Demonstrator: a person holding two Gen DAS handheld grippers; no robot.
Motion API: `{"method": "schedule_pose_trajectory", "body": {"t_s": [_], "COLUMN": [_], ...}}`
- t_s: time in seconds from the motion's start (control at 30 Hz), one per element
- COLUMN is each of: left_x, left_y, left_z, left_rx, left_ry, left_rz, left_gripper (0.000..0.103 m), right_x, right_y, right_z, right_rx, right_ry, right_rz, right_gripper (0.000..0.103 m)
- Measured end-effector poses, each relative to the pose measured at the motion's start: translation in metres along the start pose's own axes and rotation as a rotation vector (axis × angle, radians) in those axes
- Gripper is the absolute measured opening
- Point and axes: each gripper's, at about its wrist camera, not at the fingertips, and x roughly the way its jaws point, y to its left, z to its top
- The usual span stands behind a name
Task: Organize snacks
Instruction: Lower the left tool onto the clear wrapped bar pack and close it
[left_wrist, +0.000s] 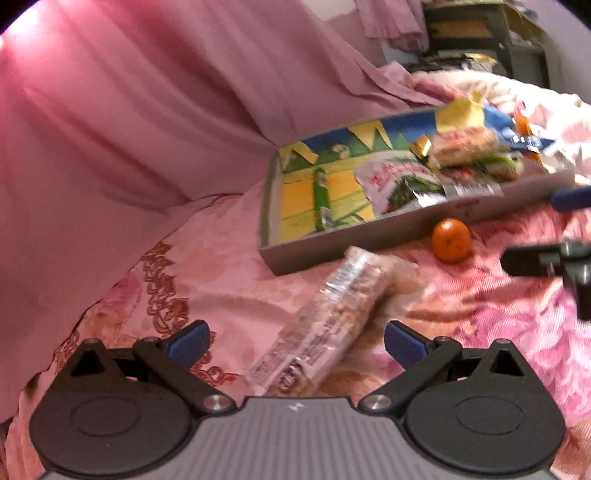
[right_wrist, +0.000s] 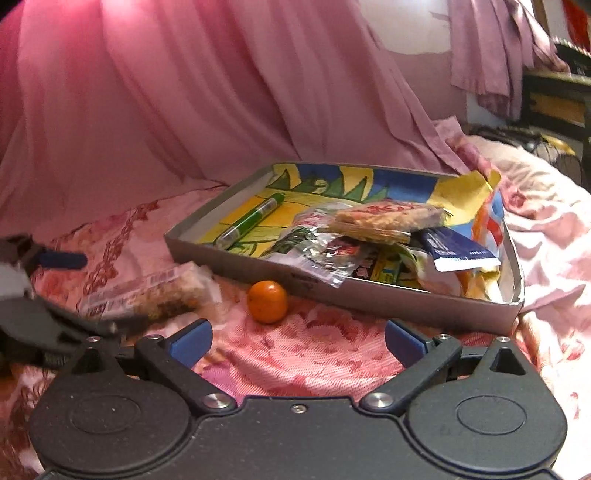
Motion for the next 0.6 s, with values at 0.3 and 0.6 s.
{"method": "schedule_pose_trajectory", "body": {"t_s": [0.3, 0.6], "left_x": [0.017, 0.027], "left_y": [0.012, 0.023], "left_z": [0.001, 0.003], "left_rx": [-0.09, -0.187], "left_ry": [0.07, 0.151], "left_rz": [-0.02, -0.073], "left_gripper": [0.103, 0.083], "right_x": [0.012, 0.034], "right_y": [-0.012, -0.012], "right_z": [0.001, 0.004], "right_rx": [0.078, 0.057], "right_ry": [0.031, 0.031], "right_rz": [0.079, 0.138], "right_gripper": [0.087, 0.073]}}
